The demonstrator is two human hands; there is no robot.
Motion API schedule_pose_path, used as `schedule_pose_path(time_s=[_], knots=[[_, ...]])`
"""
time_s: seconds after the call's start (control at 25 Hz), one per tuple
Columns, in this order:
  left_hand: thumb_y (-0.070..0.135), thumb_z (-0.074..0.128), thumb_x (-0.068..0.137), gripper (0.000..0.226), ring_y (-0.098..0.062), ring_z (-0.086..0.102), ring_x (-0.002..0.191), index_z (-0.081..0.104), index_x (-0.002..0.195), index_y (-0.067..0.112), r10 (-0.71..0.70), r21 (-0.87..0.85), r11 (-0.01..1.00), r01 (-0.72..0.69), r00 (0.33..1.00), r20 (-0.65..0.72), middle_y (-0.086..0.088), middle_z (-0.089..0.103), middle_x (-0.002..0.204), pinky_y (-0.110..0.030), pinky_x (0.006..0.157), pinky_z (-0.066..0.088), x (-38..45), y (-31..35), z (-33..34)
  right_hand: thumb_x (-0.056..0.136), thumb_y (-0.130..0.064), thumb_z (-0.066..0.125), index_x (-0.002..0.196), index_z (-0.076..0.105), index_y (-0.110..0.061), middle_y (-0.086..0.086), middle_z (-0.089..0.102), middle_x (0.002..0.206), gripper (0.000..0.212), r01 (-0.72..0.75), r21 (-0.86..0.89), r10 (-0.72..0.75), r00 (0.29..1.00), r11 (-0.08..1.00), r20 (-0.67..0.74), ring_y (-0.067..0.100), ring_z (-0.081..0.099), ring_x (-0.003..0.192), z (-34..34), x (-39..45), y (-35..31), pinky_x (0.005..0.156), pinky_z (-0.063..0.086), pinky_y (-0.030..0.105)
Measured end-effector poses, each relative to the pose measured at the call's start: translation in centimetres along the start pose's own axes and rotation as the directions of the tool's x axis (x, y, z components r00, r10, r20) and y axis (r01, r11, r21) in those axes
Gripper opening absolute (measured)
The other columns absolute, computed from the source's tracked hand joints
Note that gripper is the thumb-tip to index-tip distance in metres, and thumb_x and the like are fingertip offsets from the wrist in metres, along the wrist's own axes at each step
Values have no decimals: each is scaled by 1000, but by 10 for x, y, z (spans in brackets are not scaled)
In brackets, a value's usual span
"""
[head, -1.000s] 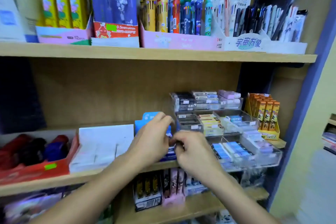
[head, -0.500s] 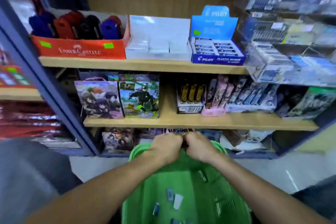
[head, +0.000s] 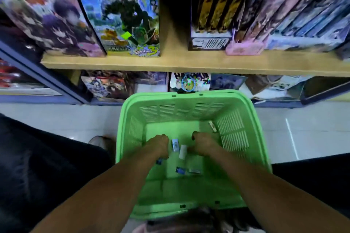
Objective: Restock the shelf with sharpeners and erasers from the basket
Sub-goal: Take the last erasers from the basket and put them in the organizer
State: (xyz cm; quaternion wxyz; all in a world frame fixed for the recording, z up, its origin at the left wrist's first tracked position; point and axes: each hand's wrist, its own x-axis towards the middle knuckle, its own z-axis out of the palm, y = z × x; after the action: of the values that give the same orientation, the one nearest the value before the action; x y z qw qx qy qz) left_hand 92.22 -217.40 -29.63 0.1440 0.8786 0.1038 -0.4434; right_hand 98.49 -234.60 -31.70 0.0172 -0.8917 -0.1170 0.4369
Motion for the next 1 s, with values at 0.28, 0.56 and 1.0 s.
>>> schedule_pose_path(time_s=[0.28,0.56,1.0], knots=[[16,57,93,36,-32,60,113,46,125,5,-102,-220,972,85,992,-68,-15,60,123,-37,82,45,27,8,50,91,-38,62,130,42,-11,16,63,116,51,-79,206,107,986,975,-128,33,65,102,59,16,-40,81,52,38],[8,52,89,18,-28,63,83,60,104,2,-161,-679,725,113,987,-8,-15,67,95,-34,71,50,40,-2,30,90,-11,60,108,68,-15,10,71,106,20,-57,367,86,994,928,-64,25,69,87,43,19,-25,78,59,34],[28,80,78,23,-21,56,63,63,80,13,7,-889,456,40,999,48,-8,63,74,-27,55,47,37,2,37,91,-15,66,112,56,-8,17,70,95,24,-6,485,-84,983,875,164,29,74,74,9,-9,-20,64,60,35]])
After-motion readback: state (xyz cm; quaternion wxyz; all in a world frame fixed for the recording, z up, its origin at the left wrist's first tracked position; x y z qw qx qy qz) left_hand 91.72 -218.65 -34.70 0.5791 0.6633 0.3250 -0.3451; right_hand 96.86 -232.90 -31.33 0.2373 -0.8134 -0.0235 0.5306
